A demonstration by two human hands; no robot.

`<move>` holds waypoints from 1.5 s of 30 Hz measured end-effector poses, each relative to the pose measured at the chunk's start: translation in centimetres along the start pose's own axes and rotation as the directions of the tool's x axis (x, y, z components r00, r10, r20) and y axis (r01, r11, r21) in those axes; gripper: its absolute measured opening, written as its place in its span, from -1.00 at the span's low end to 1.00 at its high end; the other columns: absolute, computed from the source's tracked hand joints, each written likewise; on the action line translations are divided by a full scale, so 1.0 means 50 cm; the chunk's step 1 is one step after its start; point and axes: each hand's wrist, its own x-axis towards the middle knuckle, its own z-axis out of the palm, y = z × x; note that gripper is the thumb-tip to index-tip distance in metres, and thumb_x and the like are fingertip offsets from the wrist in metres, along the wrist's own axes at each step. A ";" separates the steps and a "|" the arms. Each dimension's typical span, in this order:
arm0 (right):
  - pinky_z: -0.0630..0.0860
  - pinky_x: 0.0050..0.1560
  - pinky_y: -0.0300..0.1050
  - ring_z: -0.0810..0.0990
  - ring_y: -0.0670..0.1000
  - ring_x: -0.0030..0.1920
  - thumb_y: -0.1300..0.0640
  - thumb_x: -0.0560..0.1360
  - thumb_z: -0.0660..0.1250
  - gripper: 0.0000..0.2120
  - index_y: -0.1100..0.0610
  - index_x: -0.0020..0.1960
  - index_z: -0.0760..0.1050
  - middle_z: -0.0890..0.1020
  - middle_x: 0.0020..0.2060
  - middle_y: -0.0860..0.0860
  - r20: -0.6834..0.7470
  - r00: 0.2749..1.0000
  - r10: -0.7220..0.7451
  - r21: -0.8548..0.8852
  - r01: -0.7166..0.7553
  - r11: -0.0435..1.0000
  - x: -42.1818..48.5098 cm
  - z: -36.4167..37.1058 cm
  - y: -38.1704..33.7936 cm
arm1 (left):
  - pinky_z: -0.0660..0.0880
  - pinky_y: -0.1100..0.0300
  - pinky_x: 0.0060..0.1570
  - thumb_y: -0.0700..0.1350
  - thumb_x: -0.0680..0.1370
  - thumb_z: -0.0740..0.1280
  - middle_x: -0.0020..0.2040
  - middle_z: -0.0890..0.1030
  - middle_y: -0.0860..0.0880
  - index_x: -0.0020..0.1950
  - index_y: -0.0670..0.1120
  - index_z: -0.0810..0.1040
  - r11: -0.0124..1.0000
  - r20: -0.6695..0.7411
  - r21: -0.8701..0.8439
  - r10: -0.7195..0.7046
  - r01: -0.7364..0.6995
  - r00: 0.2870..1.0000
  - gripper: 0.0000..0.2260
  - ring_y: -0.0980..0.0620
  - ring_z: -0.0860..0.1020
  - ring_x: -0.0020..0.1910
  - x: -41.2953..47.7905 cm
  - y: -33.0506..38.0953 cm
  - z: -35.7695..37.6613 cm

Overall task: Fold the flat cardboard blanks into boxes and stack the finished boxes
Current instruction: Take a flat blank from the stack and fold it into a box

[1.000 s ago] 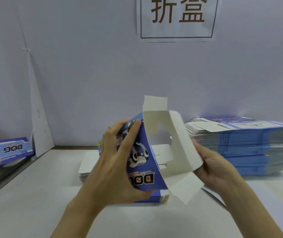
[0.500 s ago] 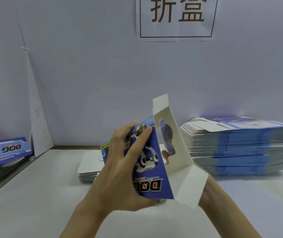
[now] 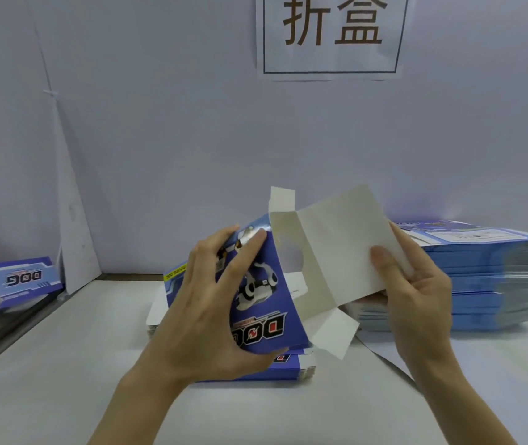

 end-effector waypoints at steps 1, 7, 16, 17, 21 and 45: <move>0.60 -0.45 -0.17 0.62 -0.23 -0.22 0.29 0.58 0.28 -0.66 -0.12 0.15 0.59 0.69 -0.13 -0.30 -0.006 0.998 -0.066 -0.056 0.065 0.996 -0.003 0.000 0.002 | 0.50 0.00 0.20 0.30 0.21 0.43 0.45 0.16 0.02 0.54 0.14 0.04 1.000 0.009 -0.005 -0.009 0.009 1.000 0.00 0.04 0.21 0.44 -0.001 0.003 0.004; 0.60 -0.11 -0.22 0.62 -0.26 -0.10 0.09 0.56 0.30 -0.77 -0.18 0.10 0.64 0.70 -0.06 -0.29 0.031 0.994 -0.108 -0.119 0.111 0.987 0.009 -0.010 -0.007 | 0.34 0.15 0.25 0.30 0.19 0.39 0.44 0.21 -0.06 0.54 0.09 0.08 0.993 0.014 0.112 0.018 -0.020 1.000 -0.02 0.02 0.22 0.42 -0.002 0.002 0.024; 0.59 -0.30 -0.20 0.68 -0.09 -0.21 -0.11 0.30 0.39 -0.72 -0.03 -0.07 0.72 0.73 -0.14 -0.01 0.355 0.852 0.385 0.130 -0.453 0.882 0.024 -0.028 -0.034 | 0.38 -0.37 0.19 0.30 0.27 0.39 0.41 0.21 -0.13 0.47 -0.03 0.22 0.976 -0.018 0.168 0.143 -0.138 0.990 -0.13 -0.09 0.19 0.45 -0.001 0.003 0.029; 0.56 -0.28 -0.16 0.67 -0.06 -0.19 -0.08 0.31 0.39 -0.69 -0.01 -0.01 0.71 0.73 -0.10 0.01 0.374 0.849 0.372 0.091 -0.433 0.897 0.023 -0.026 -0.031 | 0.38 -0.38 0.20 0.29 0.27 0.39 0.41 0.21 -0.13 0.48 -0.02 0.21 0.975 -0.028 0.173 0.144 -0.137 0.989 -0.13 -0.09 0.19 0.45 -0.001 0.001 0.026; 0.30 -0.19 -0.09 0.55 0.07 -0.19 -0.08 0.33 0.38 -0.73 -0.03 -0.03 0.71 0.70 -0.14 -0.01 0.282 0.893 0.350 0.017 -0.370 0.929 0.023 -0.023 -0.030 | 0.39 -0.38 0.17 0.29 0.27 0.38 0.41 0.21 -0.13 0.46 -0.04 0.22 0.974 -0.039 0.176 0.151 -0.142 0.988 -0.14 -0.08 0.17 0.46 0.000 0.001 0.022; 0.60 -0.02 -0.28 0.62 -0.16 0.14 0.04 0.35 0.53 -0.25 -0.32 0.37 0.21 0.59 0.15 -0.26 0.707 0.662 0.248 -0.245 -0.099 0.964 -0.066 0.060 0.029 | 0.51 0.09 0.18 0.45 0.14 0.37 0.34 0.32 0.07 0.48 0.21 0.14 0.525 -0.064 -0.697 -0.725 0.489 0.686 -0.03 0.10 0.37 0.37 0.023 0.055 0.064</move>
